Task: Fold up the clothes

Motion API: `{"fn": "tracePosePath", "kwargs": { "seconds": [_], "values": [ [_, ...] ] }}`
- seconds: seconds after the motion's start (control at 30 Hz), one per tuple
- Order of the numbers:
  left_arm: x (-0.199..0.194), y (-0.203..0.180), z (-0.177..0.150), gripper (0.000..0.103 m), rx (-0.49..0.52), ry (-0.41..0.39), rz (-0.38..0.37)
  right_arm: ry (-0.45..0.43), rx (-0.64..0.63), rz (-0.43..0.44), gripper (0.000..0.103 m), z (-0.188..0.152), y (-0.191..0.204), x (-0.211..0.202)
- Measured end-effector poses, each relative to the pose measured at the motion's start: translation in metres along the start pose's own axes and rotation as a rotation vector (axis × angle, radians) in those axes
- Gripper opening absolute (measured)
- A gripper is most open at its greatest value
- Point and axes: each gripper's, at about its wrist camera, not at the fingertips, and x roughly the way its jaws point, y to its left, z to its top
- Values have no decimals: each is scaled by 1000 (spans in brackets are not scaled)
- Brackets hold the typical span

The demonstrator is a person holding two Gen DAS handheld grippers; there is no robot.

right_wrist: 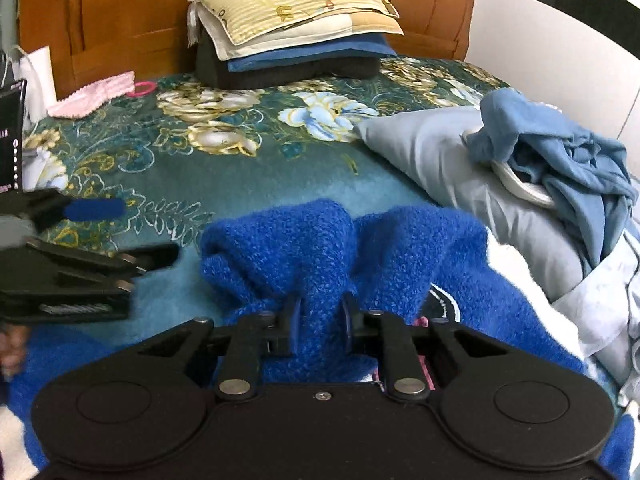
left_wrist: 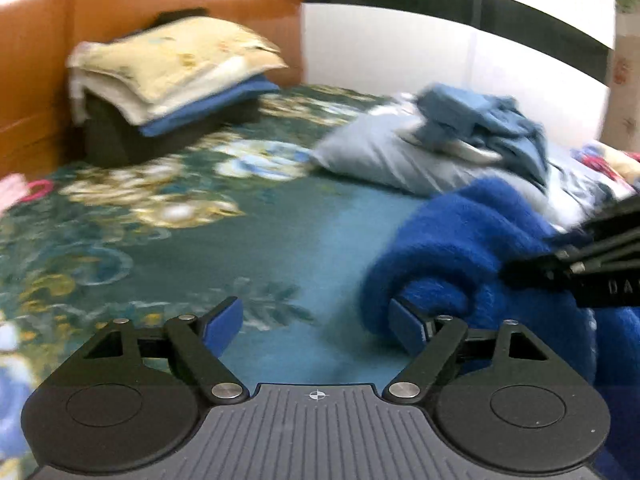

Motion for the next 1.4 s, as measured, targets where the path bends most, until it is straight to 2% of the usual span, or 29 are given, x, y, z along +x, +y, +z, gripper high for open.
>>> {"fn": "tracePosePath", "kwargs": {
  "seconds": [0.07, 0.13, 0.27, 0.37, 0.43, 0.47, 0.5, 0.53, 0.6, 0.77, 0.9, 1.0, 1.07, 1.1, 1.27, 1.4],
  "values": [
    [6, -2, -2, 75, 5, 6, -1, -6, 7, 5, 20, -2, -1, 0],
    [11, -1, -2, 65, -11, 13, -13, -10, 17, 11, 20, -3, -3, 1],
    [21, -1, -2, 47, -34, 27, -111, -14, 50, 26, 20, -5, -7, 1],
    [30, -4, -1, 42, -34, 54, -141, -15, 62, 30, 20, -7, -9, 2],
    [34, -7, 0, 32, -37, 66, -146, -16, 75, 35, 20, -7, -11, 2],
    [34, -12, 0, 21, -27, 57, -136, -17, 82, 36, 20, -7, -12, 2],
    [33, -16, 0, 14, -18, 49, -125, -19, 86, 38, 20, -8, -13, 3],
    [32, -20, 0, 12, -9, 40, -114, -21, 92, 38, 21, -8, -13, 3],
    [26, -29, 3, 10, 6, -9, -78, -24, 102, 34, 21, -9, -12, 2],
    [-16, -44, 22, 9, 7, -223, 10, -43, 152, 46, 23, -13, -20, -9],
    [-59, -56, 46, 9, 71, -422, 85, -91, 165, 83, 26, -14, -23, -27],
    [-75, -60, 52, 9, 126, -504, 163, -133, 151, 104, 27, -10, -20, -37],
    [-68, -58, 45, 9, 168, -507, 223, -147, 126, 105, 27, -7, -14, -40],
    [-64, -53, 40, 9, 154, -485, 217, -144, 113, 99, 27, -6, -10, -40],
    [-54, -24, 11, 10, 40, -411, 120, -113, 99, 87, 29, -7, 2, -28],
    [-59, -15, 9, 10, 5, -388, 55, -151, 93, 113, 34, -1, 12, -28]
  ]
}}
